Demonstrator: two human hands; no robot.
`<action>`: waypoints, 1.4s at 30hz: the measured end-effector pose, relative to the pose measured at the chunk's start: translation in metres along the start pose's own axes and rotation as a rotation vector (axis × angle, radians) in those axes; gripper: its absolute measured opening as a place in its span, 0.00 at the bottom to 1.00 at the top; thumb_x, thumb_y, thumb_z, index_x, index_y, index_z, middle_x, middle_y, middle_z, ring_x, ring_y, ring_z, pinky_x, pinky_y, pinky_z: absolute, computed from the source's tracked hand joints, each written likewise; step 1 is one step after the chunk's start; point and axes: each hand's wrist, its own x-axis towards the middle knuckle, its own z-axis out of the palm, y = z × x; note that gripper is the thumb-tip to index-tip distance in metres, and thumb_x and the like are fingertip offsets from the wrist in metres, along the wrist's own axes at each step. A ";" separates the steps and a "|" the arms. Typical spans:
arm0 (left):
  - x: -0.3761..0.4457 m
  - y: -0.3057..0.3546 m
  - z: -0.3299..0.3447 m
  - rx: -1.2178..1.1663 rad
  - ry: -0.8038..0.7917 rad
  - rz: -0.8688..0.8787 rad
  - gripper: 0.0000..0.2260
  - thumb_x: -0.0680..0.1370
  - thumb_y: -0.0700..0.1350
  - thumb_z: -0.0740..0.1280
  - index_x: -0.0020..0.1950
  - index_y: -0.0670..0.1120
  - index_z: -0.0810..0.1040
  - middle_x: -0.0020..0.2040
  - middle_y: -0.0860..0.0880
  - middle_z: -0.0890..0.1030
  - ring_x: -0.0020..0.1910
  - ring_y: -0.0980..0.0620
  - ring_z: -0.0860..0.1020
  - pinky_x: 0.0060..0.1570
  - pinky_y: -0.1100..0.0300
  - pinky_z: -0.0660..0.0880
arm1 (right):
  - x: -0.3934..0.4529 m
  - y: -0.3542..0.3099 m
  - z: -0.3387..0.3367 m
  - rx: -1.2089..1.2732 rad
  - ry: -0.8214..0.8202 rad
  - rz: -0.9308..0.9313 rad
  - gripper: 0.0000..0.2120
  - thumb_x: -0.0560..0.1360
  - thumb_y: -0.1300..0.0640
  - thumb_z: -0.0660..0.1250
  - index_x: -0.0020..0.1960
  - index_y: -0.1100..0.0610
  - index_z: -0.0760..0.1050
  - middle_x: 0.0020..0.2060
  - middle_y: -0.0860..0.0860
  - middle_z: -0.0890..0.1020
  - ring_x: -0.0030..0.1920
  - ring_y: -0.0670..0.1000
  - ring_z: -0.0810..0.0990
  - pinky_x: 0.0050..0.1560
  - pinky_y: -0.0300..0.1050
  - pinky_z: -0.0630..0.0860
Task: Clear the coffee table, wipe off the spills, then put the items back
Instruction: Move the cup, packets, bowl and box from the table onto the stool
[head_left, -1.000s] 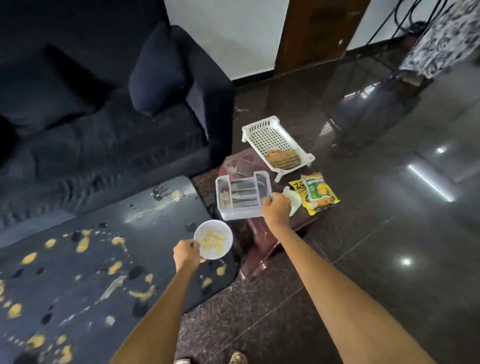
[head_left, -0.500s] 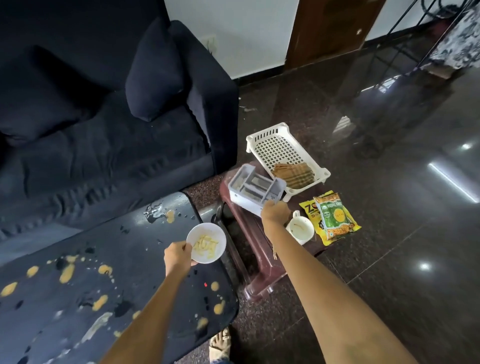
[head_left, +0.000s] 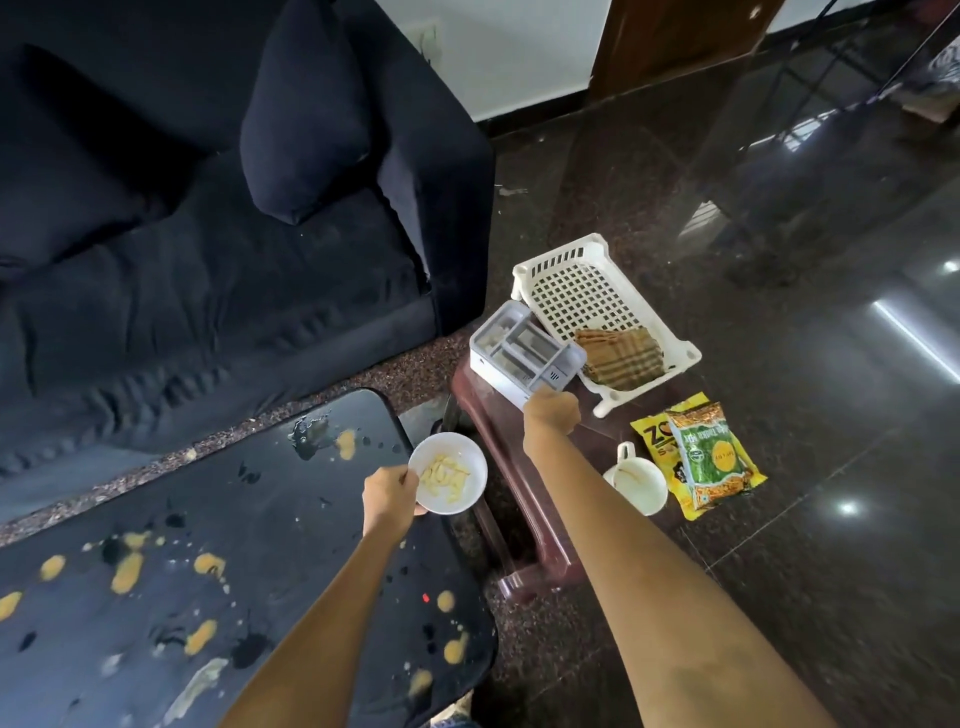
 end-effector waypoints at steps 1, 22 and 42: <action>0.001 0.003 0.001 -0.010 -0.002 0.004 0.19 0.77 0.36 0.59 0.25 0.45 0.66 0.35 0.42 0.76 0.38 0.40 0.81 0.22 0.65 0.69 | 0.001 0.000 -0.002 -0.012 -0.015 -0.003 0.19 0.80 0.59 0.56 0.62 0.73 0.69 0.60 0.68 0.74 0.61 0.66 0.73 0.59 0.55 0.72; -0.036 0.078 0.107 -0.188 -0.023 -0.042 0.10 0.77 0.38 0.61 0.38 0.39 0.78 0.39 0.40 0.80 0.40 0.40 0.82 0.39 0.46 0.82 | 0.048 0.055 -0.105 -0.080 -0.115 -0.398 0.20 0.80 0.52 0.57 0.34 0.60 0.74 0.31 0.59 0.82 0.38 0.61 0.82 0.50 0.62 0.76; -0.063 0.073 0.094 -0.101 0.056 -0.051 0.07 0.80 0.45 0.59 0.44 0.46 0.72 0.38 0.48 0.76 0.34 0.48 0.76 0.36 0.58 0.73 | 0.036 0.064 -0.105 -0.234 -0.225 -0.702 0.25 0.78 0.49 0.55 0.36 0.69 0.75 0.31 0.61 0.81 0.35 0.59 0.79 0.40 0.51 0.75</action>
